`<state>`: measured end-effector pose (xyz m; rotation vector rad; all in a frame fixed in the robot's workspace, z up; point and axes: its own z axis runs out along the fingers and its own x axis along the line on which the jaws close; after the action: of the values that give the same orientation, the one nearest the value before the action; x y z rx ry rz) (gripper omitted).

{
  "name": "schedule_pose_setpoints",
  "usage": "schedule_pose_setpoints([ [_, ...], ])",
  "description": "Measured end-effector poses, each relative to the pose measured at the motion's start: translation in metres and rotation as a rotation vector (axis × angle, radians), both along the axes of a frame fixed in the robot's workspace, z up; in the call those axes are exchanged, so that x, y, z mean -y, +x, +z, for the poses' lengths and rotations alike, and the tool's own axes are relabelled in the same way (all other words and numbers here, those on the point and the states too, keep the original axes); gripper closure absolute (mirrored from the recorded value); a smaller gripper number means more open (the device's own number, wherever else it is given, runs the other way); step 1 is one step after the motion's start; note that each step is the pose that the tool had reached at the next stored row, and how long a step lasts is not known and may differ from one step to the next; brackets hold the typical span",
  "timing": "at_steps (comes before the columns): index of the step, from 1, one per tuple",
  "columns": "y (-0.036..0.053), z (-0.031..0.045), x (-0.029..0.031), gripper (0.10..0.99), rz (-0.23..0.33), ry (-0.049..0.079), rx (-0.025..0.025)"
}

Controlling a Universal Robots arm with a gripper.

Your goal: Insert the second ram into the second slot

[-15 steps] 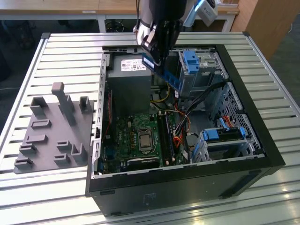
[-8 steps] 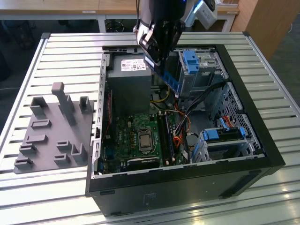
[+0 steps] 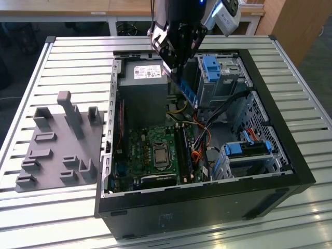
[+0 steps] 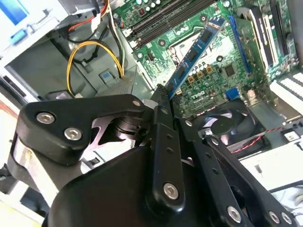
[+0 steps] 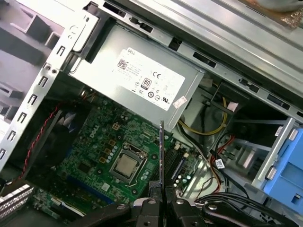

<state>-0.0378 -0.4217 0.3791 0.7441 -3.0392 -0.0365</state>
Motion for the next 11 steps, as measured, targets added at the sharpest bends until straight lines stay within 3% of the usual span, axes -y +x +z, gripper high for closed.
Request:
schedule_pose_setpoints([
  [11, 0.0000, -0.0003, 0.0000, 0.949, -0.159, -0.003, -0.0001],
])
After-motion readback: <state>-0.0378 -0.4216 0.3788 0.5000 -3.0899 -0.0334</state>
